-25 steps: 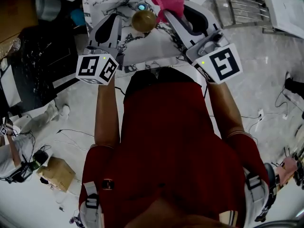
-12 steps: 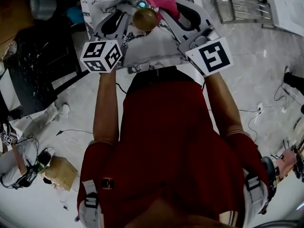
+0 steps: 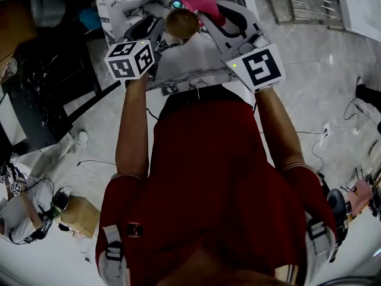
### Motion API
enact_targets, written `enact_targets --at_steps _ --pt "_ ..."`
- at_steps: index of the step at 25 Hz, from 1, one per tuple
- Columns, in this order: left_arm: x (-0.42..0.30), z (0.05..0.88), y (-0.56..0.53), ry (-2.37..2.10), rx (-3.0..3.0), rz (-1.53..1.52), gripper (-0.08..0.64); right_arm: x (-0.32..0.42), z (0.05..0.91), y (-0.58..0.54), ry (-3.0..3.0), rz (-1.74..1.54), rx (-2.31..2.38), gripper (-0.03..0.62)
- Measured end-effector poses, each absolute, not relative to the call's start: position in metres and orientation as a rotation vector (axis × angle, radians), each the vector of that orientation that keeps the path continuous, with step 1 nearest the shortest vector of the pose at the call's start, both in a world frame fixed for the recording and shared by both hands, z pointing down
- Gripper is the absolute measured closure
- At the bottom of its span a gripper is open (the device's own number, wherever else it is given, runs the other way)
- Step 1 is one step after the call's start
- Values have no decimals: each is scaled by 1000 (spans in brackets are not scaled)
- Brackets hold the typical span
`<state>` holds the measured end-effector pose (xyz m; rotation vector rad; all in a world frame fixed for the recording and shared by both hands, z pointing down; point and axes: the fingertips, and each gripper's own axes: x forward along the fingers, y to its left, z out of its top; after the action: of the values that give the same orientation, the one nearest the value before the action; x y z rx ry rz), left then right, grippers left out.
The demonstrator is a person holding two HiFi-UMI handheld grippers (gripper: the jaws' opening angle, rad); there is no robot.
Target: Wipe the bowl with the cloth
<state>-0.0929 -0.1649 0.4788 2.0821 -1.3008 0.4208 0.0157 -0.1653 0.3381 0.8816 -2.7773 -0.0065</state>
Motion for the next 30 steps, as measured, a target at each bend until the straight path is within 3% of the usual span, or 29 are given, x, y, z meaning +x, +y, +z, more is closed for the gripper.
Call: enact_targets --at_steps 30 --pt "-85 604 -150 -1071 1694 540 440 -2 405 -168 -2575 21 765 509"
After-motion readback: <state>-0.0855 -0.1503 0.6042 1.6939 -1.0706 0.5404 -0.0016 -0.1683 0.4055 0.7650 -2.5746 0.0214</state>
